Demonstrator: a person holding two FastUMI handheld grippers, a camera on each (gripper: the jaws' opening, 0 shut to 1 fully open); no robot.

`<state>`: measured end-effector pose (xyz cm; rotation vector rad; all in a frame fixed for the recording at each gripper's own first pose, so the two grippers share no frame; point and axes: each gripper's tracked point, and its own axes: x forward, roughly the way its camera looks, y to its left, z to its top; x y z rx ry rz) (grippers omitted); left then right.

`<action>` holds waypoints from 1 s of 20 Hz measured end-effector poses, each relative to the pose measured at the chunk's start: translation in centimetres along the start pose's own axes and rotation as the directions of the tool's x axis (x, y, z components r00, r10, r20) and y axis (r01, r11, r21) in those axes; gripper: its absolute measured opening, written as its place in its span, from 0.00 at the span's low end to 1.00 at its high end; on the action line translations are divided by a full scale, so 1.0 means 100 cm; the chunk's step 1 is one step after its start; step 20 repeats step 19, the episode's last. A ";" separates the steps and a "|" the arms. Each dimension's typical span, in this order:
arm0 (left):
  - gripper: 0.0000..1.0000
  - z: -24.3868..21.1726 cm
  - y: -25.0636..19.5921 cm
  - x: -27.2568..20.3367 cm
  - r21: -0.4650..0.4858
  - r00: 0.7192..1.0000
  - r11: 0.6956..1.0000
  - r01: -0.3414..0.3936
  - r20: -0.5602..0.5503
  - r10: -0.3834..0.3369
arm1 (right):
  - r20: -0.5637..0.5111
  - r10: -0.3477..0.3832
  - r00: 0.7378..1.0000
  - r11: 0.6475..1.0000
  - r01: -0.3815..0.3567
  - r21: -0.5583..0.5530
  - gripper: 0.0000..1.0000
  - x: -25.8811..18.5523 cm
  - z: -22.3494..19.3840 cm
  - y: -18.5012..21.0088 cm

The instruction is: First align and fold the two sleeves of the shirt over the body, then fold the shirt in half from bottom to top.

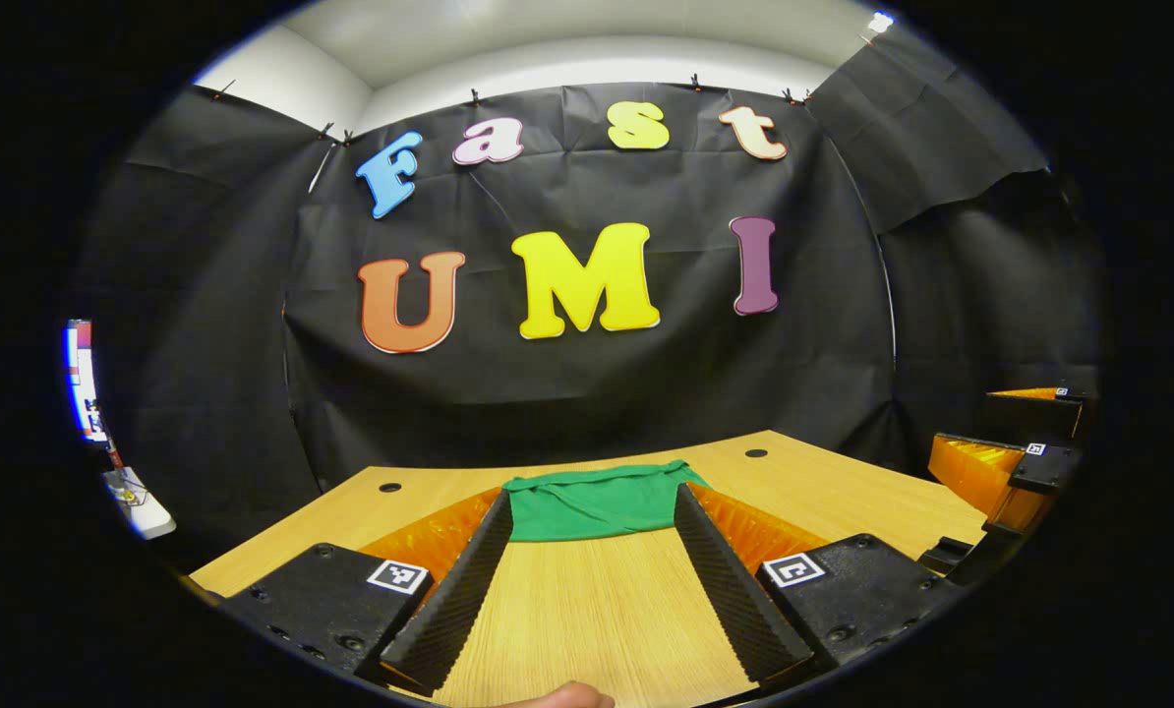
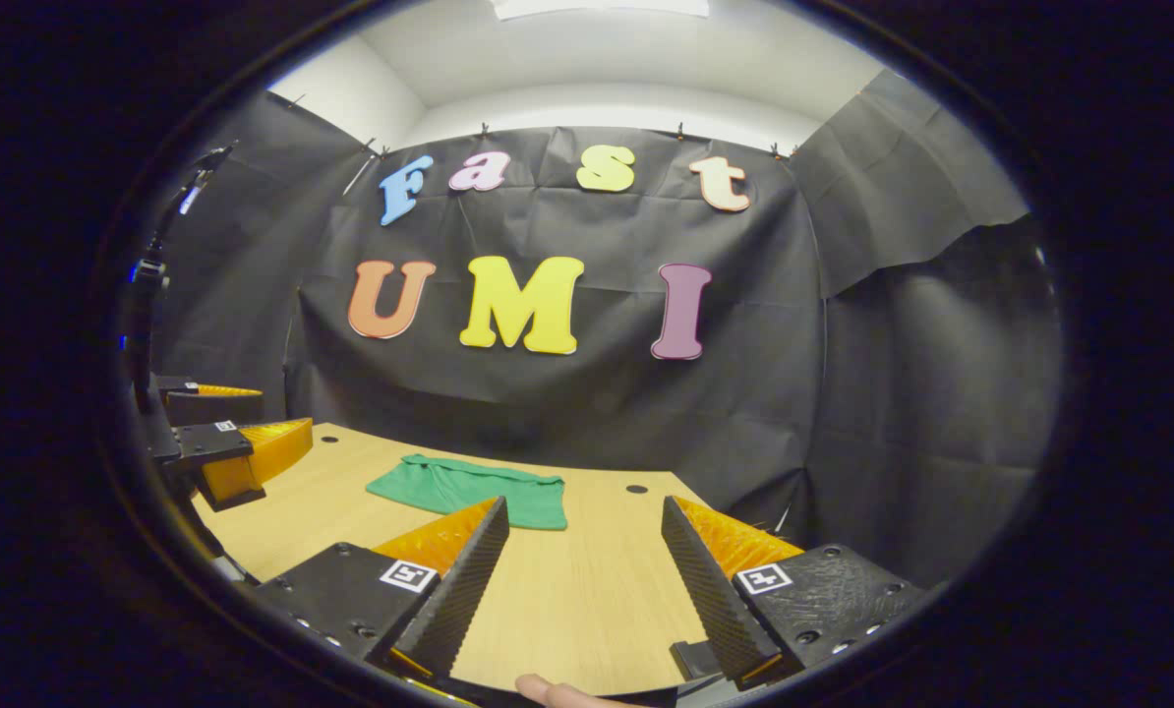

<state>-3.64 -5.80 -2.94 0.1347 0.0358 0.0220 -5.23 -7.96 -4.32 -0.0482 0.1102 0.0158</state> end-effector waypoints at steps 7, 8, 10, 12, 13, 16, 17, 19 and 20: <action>1.00 -0.001 0.041 0.000 -0.030 0.997 0.996 -0.079 -0.017 0.078 | -0.011 0.053 0.999 0.997 -0.054 -0.061 0.95 -0.002 0.002 0.030; 1.00 -0.001 0.044 0.001 -0.041 0.996 0.996 -0.082 -0.019 0.082 | -0.008 0.057 0.998 0.996 -0.057 -0.069 0.95 -0.003 0.002 0.030; 1.00 -0.004 0.044 0.003 -0.061 0.997 0.995 -0.075 -0.029 0.073 | -0.018 0.065 0.998 0.996 -0.066 -0.065 0.95 -0.004 -0.001 0.030; 1.00 -0.007 0.041 0.004 -0.080 0.997 0.995 -0.066 -0.037 0.063 | -0.031 0.084 0.996 0.995 -0.085 -0.056 0.95 -0.004 -0.005 0.033; 1.00 -0.008 0.039 0.005 -0.088 0.997 0.994 -0.062 -0.044 0.059 | -0.041 0.087 0.995 0.994 -0.090 -0.061 0.95 -0.003 -0.008 0.032; 1.00 -0.009 0.030 0.007 -0.090 0.998 0.995 -0.039 -0.045 0.036 | -0.049 0.103 0.993 0.993 -0.106 -0.043 0.94 0.001 -0.012 0.034; 1.00 -0.010 0.029 0.007 -0.086 0.998 0.996 -0.034 -0.049 0.030 | -0.045 0.106 0.993 0.993 -0.107 -0.038 0.94 0.003 -0.013 0.035; 1.00 -0.014 0.023 0.008 -0.083 0.998 0.996 -0.018 -0.059 0.013 | -0.048 0.091 0.995 0.995 -0.093 -0.025 0.95 0.009 -0.017 0.032; 1.00 -0.014 0.023 0.008 -0.083 0.998 0.996 -0.018 -0.059 0.013 | -0.048 0.091 0.995 0.995 -0.093 -0.025 0.95 0.009 -0.017 0.032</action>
